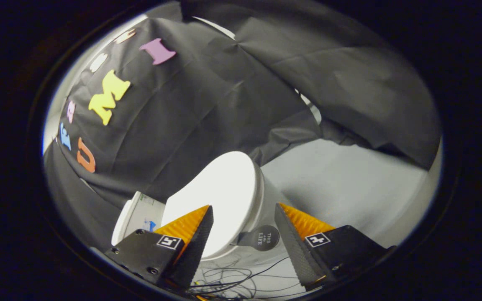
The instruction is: Open the toilet lid.
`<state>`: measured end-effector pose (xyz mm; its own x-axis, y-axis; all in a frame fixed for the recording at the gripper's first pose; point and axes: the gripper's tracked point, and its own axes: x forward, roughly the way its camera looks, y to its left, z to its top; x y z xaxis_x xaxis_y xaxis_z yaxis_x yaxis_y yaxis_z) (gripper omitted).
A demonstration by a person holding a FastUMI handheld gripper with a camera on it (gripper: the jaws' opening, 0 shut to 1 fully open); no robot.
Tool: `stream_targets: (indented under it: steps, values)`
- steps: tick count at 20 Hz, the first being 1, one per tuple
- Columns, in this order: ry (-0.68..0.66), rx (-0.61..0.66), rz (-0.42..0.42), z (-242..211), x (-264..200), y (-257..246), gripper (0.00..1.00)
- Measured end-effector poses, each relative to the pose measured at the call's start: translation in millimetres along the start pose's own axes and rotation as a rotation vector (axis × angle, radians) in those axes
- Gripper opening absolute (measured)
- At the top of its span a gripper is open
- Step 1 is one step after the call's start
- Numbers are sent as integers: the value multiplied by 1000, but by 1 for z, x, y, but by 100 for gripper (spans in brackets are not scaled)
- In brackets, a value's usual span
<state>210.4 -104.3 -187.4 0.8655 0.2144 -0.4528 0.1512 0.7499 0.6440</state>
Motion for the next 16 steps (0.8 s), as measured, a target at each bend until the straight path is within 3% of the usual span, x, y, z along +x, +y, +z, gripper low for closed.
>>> stream_targets:
  steps: [5,11,16]
  values:
    - [54,175,21,-19,10,-25,82]
    - [127,342,115,-37,12,-26,70]
    - [154,423,169,-43,17,-24,50]
